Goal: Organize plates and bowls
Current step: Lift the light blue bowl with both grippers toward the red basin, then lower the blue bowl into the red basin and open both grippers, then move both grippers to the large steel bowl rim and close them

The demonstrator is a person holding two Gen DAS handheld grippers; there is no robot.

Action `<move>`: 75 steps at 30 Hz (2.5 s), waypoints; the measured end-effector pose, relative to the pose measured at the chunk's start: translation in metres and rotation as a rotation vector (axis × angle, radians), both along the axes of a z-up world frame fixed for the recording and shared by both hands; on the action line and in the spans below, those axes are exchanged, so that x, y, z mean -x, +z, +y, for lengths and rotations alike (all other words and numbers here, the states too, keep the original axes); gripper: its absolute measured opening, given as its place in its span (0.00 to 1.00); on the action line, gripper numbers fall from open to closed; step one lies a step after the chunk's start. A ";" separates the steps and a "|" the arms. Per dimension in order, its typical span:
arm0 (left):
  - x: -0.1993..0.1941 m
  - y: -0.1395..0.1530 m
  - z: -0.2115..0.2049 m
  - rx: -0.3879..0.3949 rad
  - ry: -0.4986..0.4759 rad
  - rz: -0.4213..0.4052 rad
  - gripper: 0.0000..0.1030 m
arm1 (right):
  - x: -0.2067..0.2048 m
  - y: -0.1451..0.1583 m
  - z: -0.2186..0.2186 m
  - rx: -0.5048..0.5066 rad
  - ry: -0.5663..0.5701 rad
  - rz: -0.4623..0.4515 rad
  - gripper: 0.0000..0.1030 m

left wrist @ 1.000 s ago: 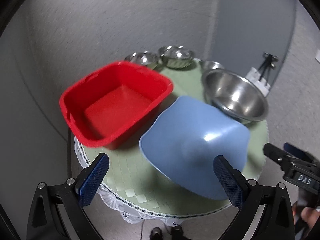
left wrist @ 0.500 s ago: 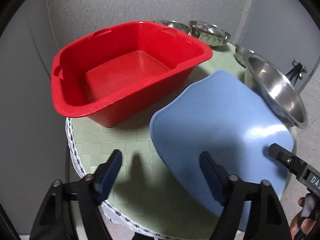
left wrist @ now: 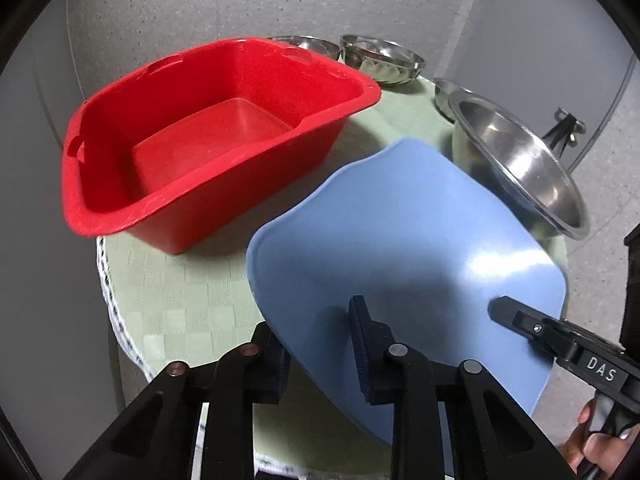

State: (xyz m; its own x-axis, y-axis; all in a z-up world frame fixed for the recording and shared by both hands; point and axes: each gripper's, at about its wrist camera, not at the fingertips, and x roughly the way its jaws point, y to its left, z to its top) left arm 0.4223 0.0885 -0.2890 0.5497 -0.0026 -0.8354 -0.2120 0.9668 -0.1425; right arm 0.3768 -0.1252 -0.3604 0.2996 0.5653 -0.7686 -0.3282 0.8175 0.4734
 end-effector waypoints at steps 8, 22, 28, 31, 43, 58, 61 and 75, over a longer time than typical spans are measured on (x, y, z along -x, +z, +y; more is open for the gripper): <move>0.040 0.024 0.001 -0.022 0.003 -0.068 0.22 | 0.040 0.037 -0.001 -0.011 0.051 -0.045 0.15; 0.036 0.100 0.099 -0.022 0.007 -0.244 0.22 | 0.015 0.137 0.084 -0.071 0.044 -0.217 0.16; -0.020 0.079 0.175 -0.067 -0.021 -0.184 0.23 | -0.030 0.120 0.152 -0.073 0.009 -0.158 0.16; -0.041 0.060 0.197 -0.081 -0.059 -0.135 0.23 | -0.048 0.099 0.171 -0.061 -0.014 -0.100 0.16; -0.087 0.000 0.234 -0.068 -0.180 0.015 0.26 | -0.073 0.054 0.203 0.071 -0.072 0.026 0.17; -0.090 0.029 0.219 -0.064 -0.185 0.021 0.65 | -0.071 0.050 0.217 0.184 -0.067 0.014 0.19; -0.081 0.034 0.222 -0.076 -0.168 0.010 0.72 | -0.072 0.051 0.218 0.201 -0.076 0.008 0.22; -0.052 0.062 0.219 -0.086 -0.156 -0.062 0.79 | -0.059 0.084 0.215 0.204 -0.107 -0.041 0.71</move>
